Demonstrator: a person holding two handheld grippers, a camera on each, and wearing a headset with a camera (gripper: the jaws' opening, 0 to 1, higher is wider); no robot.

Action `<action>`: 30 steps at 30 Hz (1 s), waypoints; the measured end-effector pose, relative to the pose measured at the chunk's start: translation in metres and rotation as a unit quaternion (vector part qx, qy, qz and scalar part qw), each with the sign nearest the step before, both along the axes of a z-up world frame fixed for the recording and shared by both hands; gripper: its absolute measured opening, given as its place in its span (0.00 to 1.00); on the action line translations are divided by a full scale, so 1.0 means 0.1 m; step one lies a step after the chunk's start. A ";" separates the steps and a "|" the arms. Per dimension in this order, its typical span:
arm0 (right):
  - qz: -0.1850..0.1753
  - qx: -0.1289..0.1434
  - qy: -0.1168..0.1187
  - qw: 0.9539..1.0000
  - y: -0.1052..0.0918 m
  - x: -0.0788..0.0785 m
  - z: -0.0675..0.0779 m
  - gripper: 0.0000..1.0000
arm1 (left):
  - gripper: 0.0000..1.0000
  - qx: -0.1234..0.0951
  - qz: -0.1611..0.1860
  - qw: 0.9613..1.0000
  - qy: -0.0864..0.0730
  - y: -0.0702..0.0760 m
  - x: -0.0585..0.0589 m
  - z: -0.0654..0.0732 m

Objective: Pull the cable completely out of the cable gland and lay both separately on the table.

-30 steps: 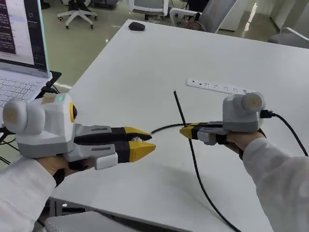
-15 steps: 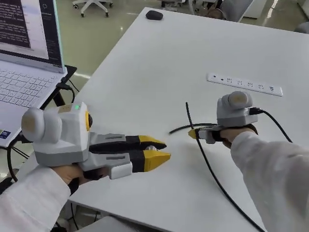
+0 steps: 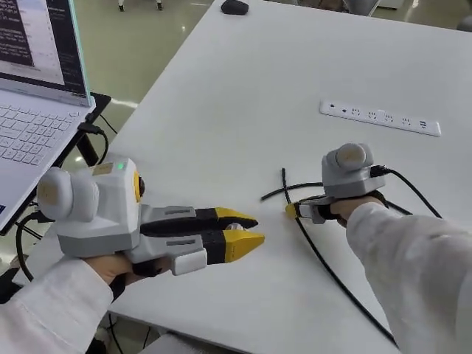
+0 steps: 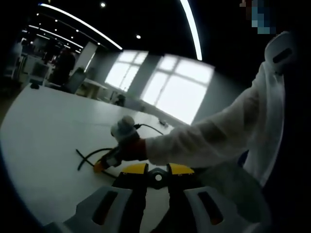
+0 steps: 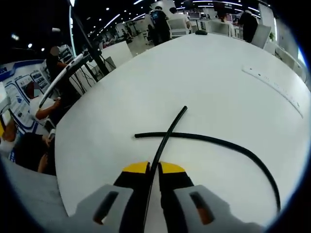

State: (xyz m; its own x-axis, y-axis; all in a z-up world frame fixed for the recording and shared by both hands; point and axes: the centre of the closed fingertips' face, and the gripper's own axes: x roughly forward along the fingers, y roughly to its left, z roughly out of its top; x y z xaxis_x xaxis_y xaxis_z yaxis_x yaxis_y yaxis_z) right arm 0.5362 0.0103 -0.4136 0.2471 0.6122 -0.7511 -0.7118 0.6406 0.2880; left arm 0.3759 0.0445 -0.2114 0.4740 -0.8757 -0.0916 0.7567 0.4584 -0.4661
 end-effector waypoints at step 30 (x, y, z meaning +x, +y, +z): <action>0.011 0.062 -0.129 0.990 -0.97 -0.47 0.86 0.44 | 0.17 0.136 -0.060 0.988 -0.041 -0.76 0.49 -1.03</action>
State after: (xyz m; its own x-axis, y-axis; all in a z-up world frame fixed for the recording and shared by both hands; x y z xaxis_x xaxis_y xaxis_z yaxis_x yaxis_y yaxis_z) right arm 0.4896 -0.0869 -0.3276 0.4066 0.7027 -0.5839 -0.7851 0.5956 0.1700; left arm 0.4251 -0.0318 -0.3141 0.3836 -0.8747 -0.2963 0.8437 0.4624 -0.2726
